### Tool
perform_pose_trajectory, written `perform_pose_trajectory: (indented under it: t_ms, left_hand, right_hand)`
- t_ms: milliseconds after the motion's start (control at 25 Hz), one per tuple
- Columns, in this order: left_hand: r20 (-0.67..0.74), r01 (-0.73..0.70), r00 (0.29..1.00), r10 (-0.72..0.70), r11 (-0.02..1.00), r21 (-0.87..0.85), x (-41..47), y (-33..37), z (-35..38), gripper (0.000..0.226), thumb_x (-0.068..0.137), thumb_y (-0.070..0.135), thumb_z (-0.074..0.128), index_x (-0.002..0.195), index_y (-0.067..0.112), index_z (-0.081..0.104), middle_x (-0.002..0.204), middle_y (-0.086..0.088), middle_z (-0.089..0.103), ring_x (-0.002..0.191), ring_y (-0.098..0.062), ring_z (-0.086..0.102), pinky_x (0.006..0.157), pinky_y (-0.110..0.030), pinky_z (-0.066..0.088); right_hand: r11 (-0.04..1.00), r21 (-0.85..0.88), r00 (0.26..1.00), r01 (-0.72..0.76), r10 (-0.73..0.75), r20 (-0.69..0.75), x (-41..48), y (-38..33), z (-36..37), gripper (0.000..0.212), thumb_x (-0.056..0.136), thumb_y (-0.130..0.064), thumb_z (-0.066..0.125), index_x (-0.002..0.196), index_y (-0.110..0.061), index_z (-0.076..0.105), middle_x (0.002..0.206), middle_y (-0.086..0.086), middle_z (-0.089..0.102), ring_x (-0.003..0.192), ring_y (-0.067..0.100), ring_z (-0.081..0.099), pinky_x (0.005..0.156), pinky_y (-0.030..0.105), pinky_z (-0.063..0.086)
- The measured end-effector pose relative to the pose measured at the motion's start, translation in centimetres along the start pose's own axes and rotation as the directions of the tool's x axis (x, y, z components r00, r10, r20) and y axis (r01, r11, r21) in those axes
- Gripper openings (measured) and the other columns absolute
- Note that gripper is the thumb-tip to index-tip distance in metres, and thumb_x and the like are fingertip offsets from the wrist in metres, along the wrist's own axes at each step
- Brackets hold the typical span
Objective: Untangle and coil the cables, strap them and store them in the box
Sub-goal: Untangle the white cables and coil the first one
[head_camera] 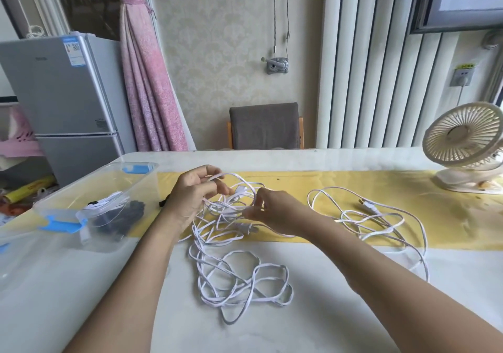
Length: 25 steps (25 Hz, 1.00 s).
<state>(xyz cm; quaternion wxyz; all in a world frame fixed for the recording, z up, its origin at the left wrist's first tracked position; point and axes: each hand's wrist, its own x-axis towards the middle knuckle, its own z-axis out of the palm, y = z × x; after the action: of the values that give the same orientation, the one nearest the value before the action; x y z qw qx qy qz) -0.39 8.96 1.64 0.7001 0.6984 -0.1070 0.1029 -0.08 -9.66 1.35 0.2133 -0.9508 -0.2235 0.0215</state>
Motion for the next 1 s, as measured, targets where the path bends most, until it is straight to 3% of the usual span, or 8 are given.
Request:
perform_pose_trajectory:
  t_ms: [160,320,440,600,720,800,920,1000]
  left_hand:
    - [0.308,0.194,0.945,-0.104,0.941,-0.278,-0.8,1.2,-0.5,0.036,0.056,0.03,0.085,0.051,0.019,0.05,0.035,0.007,0.032,0.032,-0.007,0.033,0.059,-0.024,0.053]
    - [0.395,0.389,0.906,-0.154,0.674,-0.629,0.6,0.9,-2.2,0.033,0.063,0.022,0.086,0.056,0.015,0.054,0.038,0.008,0.026,0.032,-0.005,0.016,0.039,-0.018,0.043]
    - [0.146,0.203,0.978,-0.149,0.521,-0.829,0.8,0.8,-1.9,0.02,0.07,0.013,0.076,0.063,0.009,0.057,0.049,0.003,0.044,0.041,-0.005,0.045,0.057,-0.027,0.059]
    - [-0.128,-0.086,0.989,-0.067,0.439,-0.894,-0.2,1.7,-0.7,0.039,0.078,0.034,0.064,0.046,0.018,0.048,0.057,0.003,0.053,0.068,-0.014,0.064,0.086,-0.039,0.054]
    - [-0.05,-0.027,0.998,-0.048,0.398,-0.917,0.0,1.7,-1.0,0.018,0.065,0.031,0.071,0.065,0.013,0.067,0.078,-0.002,0.067,0.088,-0.017,0.069,0.087,-0.045,0.052]
    - [-0.028,0.038,0.996,-0.088,0.67,-0.742,0.2,1.7,-0.6,0.022,0.075,0.038,0.058,0.074,0.021,0.072,0.106,-0.002,0.068,0.119,-0.015,0.055,0.096,-0.046,0.036]
    - [0.019,0.079,0.997,-0.081,0.854,-0.515,-0.1,2.1,0.7,0.03,0.079,0.044,0.053,0.063,0.025,0.07,0.124,0.002,0.062,0.13,-0.012,0.043,0.097,-0.048,0.028]
    - [0.113,0.117,0.991,-0.073,0.886,-0.449,-0.4,2.0,1.3,0.032,0.062,0.053,0.073,0.055,0.024,0.063,0.13,-0.001,0.059,0.131,-0.016,0.04,0.098,-0.046,0.033]
  right_hand:
    - [0.908,0.415,0.997,0.047,-0.02,-0.07,-0.8,-0.1,-3.9,0.042,0.093,-0.04,0.053,0.058,-0.017,0.055,0.051,-0.004,0.037,0.043,0.01,0.029,0.043,0.022,0.026]
    - [0.449,0.857,0.964,0.255,-0.046,-0.263,-2.1,0.3,-8.2,0.039,0.097,-0.026,0.046,0.061,-0.013,0.046,0.045,-0.011,0.023,0.039,0.004,0.014,0.037,0.015,0.013]
    - [0.205,0.859,0.873,0.47,0.036,-0.486,-3.1,1.0,-11.3,0.036,0.1,-0.023,0.039,0.065,-0.015,0.042,0.043,-0.014,0.021,0.035,-0.001,0.014,0.033,0.012,0.012]
    - [0.146,0.772,0.711,0.618,0.314,-0.629,-4.4,3.9,-14.1,0.034,0.101,-0.023,0.041,0.067,-0.016,0.043,0.04,-0.014,0.023,0.033,0.0,0.014,0.032,0.013,0.012]
    - [0.25,0.788,0.591,0.562,0.546,-0.594,-4.7,6.6,-14.7,0.035,0.098,-0.025,0.047,0.065,-0.017,0.046,0.039,-0.013,0.03,0.031,0.003,0.02,0.034,0.016,0.017]
    - [0.631,0.73,0.475,0.264,0.573,-0.668,-4.2,9.0,-14.3,0.034,0.092,-0.03,0.05,0.062,-0.015,0.054,0.042,-0.009,0.041,0.034,0.005,0.034,0.041,0.024,0.027]
    - [0.84,0.131,0.632,-0.526,0.49,-0.6,-3.4,11.4,-12.8,0.022,0.087,-0.017,0.052,0.091,-0.003,0.068,0.084,0.013,0.067,0.083,0.03,0.06,0.065,0.031,0.037]
    - [0.822,-0.123,0.754,-0.556,0.437,-0.49,-2.7,10.0,-11.2,0.036,0.083,0.0,0.047,0.115,-0.001,0.062,0.118,0.021,0.06,0.111,0.036,0.053,0.084,0.033,0.041]
